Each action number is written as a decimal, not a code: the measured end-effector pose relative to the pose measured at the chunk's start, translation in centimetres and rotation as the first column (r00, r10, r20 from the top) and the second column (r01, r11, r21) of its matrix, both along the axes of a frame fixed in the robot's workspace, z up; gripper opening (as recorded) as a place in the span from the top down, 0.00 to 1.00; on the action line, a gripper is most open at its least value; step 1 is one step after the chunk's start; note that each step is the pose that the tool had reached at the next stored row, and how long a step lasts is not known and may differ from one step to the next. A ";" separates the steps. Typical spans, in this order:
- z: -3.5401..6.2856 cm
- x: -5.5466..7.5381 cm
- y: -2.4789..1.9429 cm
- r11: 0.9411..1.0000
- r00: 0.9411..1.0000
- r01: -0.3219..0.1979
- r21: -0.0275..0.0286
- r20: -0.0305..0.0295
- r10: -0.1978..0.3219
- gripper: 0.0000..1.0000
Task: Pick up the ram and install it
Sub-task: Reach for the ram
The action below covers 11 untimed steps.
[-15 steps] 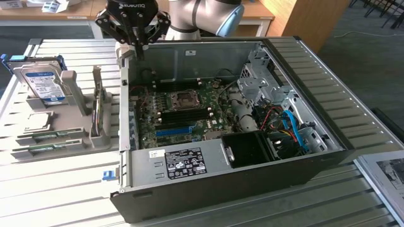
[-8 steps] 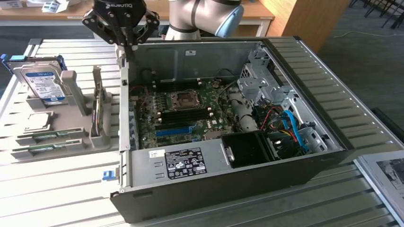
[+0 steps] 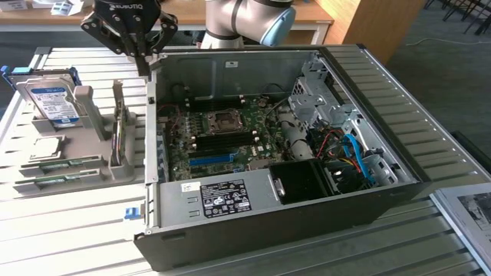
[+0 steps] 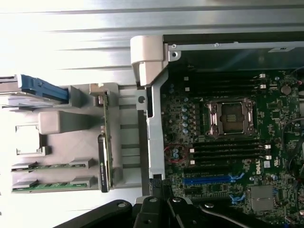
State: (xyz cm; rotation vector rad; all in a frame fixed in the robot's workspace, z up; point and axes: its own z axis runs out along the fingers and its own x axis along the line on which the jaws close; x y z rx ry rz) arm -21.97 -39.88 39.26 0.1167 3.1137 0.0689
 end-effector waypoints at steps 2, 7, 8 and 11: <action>0.00 -0.6 0.00 1.000 1.000 0.000 0.000 0.000 0.000 0.90; -0.02 -2.1 0.00 1.000 1.000 0.000 0.000 0.000 0.000 0.90; -0.02 -2.4 0.00 1.000 1.000 0.000 0.000 0.000 0.000 0.90; -0.02 -3.3 0.00 1.000 1.000 0.000 0.000 0.000 0.000 0.90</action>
